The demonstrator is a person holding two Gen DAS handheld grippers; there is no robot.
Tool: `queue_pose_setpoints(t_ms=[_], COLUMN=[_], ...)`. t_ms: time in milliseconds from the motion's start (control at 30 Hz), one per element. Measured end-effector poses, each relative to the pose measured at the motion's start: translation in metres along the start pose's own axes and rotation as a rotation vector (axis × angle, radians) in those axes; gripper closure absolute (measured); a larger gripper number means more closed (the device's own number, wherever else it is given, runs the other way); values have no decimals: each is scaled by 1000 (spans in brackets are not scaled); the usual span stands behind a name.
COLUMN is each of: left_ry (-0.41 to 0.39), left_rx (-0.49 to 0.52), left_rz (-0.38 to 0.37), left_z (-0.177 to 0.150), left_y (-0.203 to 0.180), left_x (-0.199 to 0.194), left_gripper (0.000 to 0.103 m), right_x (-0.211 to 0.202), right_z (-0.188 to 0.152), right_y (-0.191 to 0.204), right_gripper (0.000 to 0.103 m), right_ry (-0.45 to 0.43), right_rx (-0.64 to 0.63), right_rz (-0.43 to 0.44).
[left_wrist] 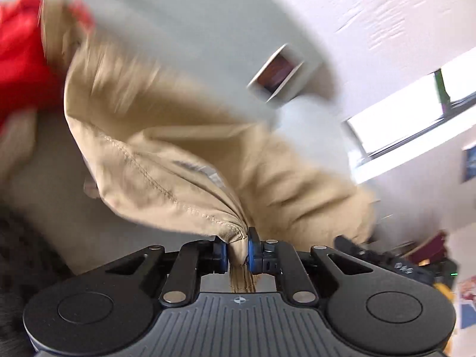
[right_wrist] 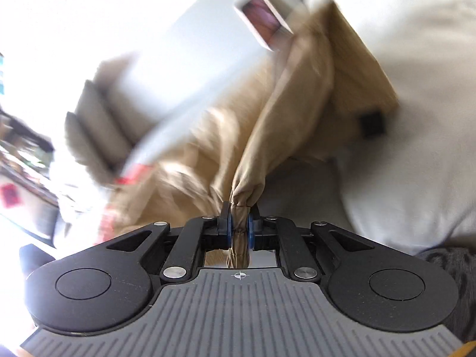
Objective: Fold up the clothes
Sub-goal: 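Lift the khaki trousers by the cuffs with both grippers and shake them out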
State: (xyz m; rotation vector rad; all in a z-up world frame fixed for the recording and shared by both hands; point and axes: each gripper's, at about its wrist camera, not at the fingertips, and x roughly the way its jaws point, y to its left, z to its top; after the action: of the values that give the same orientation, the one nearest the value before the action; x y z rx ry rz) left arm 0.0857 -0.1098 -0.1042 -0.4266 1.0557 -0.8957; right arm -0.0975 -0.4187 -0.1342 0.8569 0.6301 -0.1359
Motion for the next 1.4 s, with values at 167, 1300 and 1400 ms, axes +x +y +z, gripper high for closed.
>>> queue_pose_setpoints(t_ms=[167,1300,1400], left_ry=[-290,-683,-736], left_rx=[179,405,525], left_rz=[-99,-161,-187], left_z=[51,176,159], left_y=[-86,-221,-237], left_x=[-104,-183,-208], left_gripper=[93,93,92], right_x=[-82,-178,-220], right_z=[42,189,168], right_y=[78,277,302], right_gripper=[93,93,93], right_ry=[-190,-622,-753], right_rx=[-114,-516,-670], right_rz=[156,101,103])
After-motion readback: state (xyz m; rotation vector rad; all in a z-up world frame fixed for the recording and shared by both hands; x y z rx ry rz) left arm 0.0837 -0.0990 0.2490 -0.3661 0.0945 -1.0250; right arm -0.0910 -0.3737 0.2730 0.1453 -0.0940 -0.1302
